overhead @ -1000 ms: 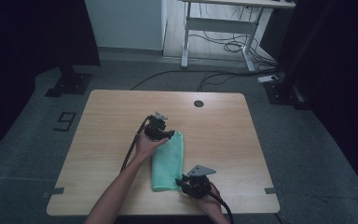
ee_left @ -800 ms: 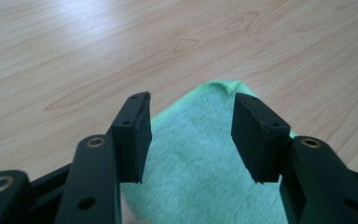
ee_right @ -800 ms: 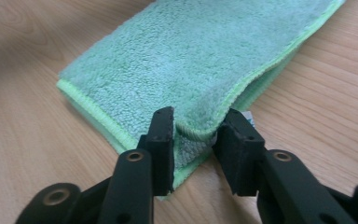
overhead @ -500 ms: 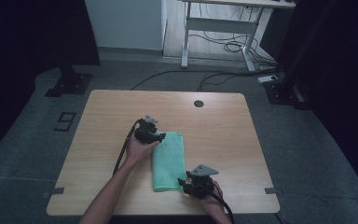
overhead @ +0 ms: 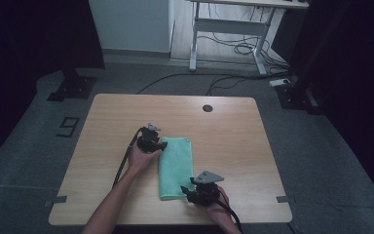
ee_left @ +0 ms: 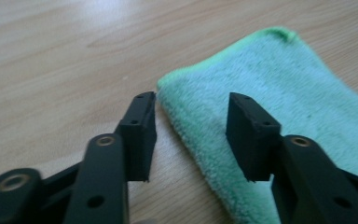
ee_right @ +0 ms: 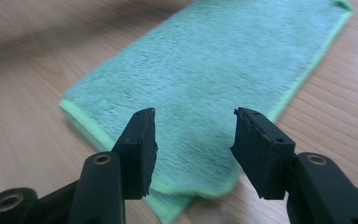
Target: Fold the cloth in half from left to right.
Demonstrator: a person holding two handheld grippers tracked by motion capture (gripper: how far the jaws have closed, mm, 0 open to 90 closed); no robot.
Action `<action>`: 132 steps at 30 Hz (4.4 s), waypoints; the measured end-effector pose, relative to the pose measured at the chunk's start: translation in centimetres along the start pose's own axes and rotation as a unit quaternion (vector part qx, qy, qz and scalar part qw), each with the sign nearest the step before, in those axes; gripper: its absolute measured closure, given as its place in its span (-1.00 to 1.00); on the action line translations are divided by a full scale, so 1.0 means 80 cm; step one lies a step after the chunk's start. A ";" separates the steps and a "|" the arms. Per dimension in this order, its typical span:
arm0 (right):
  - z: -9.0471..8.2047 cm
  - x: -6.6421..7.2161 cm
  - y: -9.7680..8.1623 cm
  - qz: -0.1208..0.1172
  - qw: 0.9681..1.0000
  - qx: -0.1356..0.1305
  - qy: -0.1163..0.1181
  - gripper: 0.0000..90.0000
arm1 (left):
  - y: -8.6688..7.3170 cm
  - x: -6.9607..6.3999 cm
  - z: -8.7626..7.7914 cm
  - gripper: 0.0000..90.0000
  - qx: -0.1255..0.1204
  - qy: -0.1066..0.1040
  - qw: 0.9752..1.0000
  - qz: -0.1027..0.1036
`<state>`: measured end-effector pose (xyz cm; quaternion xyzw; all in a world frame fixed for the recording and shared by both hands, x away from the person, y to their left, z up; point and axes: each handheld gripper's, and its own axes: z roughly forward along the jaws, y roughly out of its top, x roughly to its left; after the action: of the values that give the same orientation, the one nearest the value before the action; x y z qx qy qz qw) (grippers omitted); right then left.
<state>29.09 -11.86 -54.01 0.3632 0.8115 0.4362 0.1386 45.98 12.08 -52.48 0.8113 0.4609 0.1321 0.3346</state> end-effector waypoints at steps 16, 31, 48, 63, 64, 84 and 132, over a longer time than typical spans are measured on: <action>0.013 0.012 -0.005 -0.010 0.999 0.026 0.032 0.05 | -0.014 0.018 0.000 0.68 0.006 -0.007 1.000 -0.009; 0.005 0.025 0.000 -0.036 0.998 0.014 0.058 -0.01 | -0.006 -0.006 -0.010 0.36 -0.012 -0.022 1.000 0.003; 0.029 0.032 0.007 -0.046 0.995 0.024 0.087 0.77 | -0.011 -0.007 -0.003 0.39 -0.003 -0.024 1.000 -0.002; 0.032 0.049 0.010 -0.083 0.991 0.016 0.100 0.31 | -0.014 -0.005 0.000 0.40 0.001 -0.022 1.000 -0.005; 0.035 0.048 0.010 -0.083 0.992 0.022 0.096 0.34 | -0.014 -0.005 0.001 0.40 0.002 -0.022 1.000 -0.006; 0.050 0.058 0.018 -0.073 0.988 0.026 0.131 0.79 | -0.021 -0.001 0.001 0.40 0.002 -0.025 1.000 -0.014; 0.117 -0.144 0.101 0.024 0.999 0.008 -0.044 0.45 | -0.093 -0.058 -0.048 0.32 -0.021 -0.076 0.996 0.032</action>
<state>46.00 -11.51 -53.98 0.4021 0.7995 0.4163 0.1605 36.57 12.42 -54.16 0.8259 0.4052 0.0901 0.3815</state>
